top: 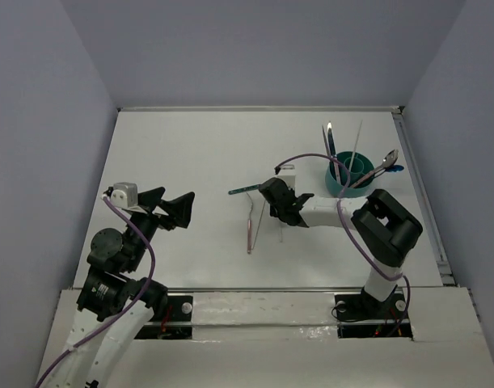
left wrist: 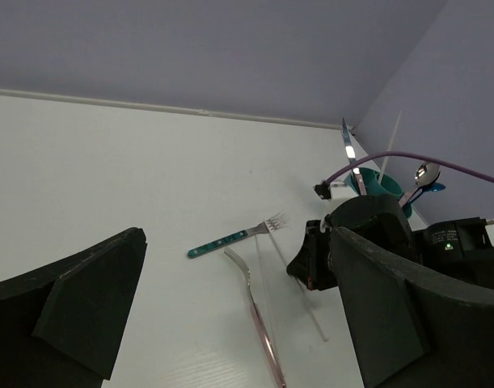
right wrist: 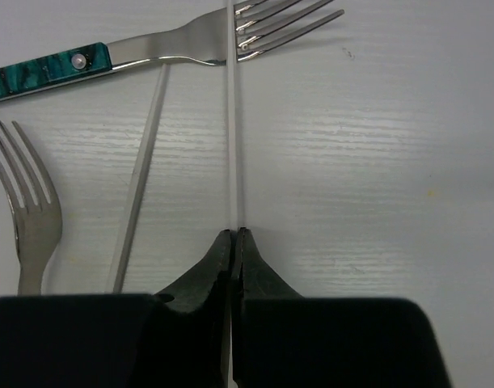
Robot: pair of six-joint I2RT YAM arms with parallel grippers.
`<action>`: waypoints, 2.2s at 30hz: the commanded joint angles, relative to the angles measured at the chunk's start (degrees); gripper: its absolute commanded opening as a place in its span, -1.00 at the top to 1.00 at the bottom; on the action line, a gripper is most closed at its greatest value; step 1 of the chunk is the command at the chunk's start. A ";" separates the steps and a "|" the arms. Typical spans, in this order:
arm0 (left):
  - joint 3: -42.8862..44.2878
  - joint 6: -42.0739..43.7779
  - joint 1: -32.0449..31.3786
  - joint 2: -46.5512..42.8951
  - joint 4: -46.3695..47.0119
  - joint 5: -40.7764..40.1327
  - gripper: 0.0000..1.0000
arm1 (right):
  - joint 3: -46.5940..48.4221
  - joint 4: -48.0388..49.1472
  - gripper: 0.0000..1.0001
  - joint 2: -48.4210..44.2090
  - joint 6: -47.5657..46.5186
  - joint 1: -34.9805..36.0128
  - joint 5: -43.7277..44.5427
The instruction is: Sort the eating utensils into containers
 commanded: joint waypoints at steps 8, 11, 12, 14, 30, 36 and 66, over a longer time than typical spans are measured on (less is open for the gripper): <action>1.47 0.16 -0.41 -0.78 1.91 0.40 -0.98 | 0.77 1.15 1.00 -12.59 -6.99 -0.55 2.88; 1.47 0.16 -0.41 -0.96 1.73 0.40 -0.98 | -0.37 6.69 1.00 -19.88 -9.80 -4.67 3.49; 1.39 0.24 -0.41 -1.05 1.73 0.40 -0.98 | -0.98 8.45 1.00 -21.81 -11.63 -5.99 3.93; 1.47 0.25 -0.41 -1.14 1.82 0.40 -0.98 | -3.27 14.78 1.00 -27.00 -13.75 -10.30 4.72; 1.65 0.60 -0.41 -0.61 2.26 0.40 -0.98 | -8.29 49.77 1.00 -24.65 -33.09 -30.96 16.41; 1.65 0.69 -0.41 0.01 2.61 0.40 -0.98 | -7.76 56.45 1.00 -19.38 -38.80 -33.34 17.12; 1.48 0.51 -0.41 0.09 2.08 0.40 -0.98 | -14.88 48.92 -0.19 -23.74 -29.60 -32.20 9.74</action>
